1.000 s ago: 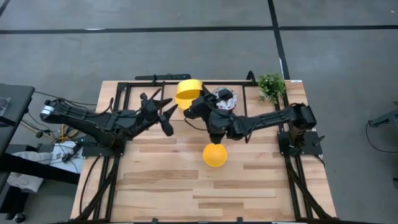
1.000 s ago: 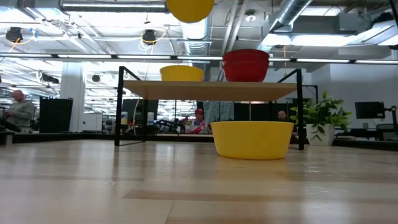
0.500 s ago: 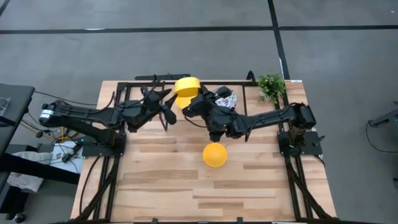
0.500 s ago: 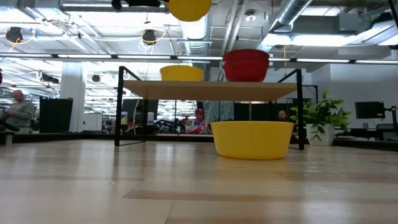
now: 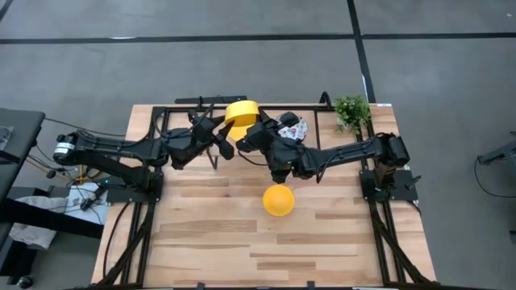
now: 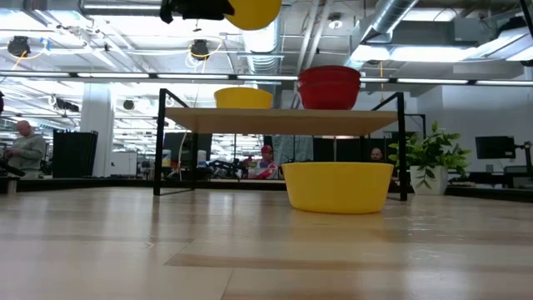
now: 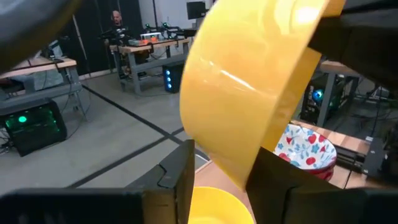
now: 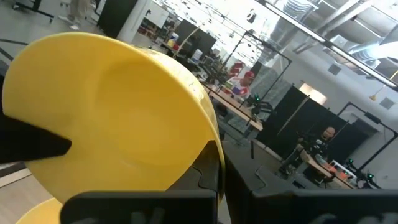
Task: Pick & Place Mini bowls
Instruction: Stack the bottom yellow bowl on the yellow bowl on the shelf
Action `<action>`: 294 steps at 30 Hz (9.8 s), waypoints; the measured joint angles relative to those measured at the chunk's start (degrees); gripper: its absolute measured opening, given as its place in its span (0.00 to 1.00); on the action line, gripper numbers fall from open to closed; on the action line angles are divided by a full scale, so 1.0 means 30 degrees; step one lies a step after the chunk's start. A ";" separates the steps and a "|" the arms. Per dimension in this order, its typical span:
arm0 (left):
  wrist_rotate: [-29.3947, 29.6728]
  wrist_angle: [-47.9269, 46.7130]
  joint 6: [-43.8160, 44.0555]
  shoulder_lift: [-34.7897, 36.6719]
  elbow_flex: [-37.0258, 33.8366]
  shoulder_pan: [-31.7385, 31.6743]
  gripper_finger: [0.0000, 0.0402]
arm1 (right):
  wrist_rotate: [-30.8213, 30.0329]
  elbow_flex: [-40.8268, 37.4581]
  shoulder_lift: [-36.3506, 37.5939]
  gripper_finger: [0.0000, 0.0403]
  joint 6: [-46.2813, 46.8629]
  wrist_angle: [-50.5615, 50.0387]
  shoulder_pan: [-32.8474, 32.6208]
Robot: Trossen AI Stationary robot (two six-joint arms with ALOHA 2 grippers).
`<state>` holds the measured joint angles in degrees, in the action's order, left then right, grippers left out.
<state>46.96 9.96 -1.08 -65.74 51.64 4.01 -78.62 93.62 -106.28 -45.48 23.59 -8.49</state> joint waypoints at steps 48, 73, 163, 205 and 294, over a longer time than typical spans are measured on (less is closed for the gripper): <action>0.1421 0.0583 -0.0828 0.0027 0.0010 -0.0823 0.02 | -0.2076 -0.0015 -0.0020 0.44 -0.4404 -0.0319 -0.2651; -0.7013 -0.4698 1.2158 0.0037 0.0000 -0.4121 0.01 | 0.9340 -0.0051 0.5529 0.22 1.7019 -2.4466 -0.1976; -2.1002 -2.7161 2.4403 -0.9664 1.4804 -1.1830 0.01 | 2.0733 -2.0706 2.7678 0.22 1.3488 -1.3709 -0.2004; -2.0161 -2.6591 2.4589 -1.0491 1.4710 -1.1081 0.01 | 2.0762 -2.0699 2.7678 0.22 1.3845 -1.3708 -0.2011; -2.0840 -1.5148 1.9924 -0.5957 0.7647 -1.2619 0.02 | 2.0667 -2.0679 2.7671 0.22 1.6211 -1.3986 -0.2011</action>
<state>-15.56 -35.49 58.69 -83.61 74.58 -33.85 -16.62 31.59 -23.27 3.15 -18.37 -14.52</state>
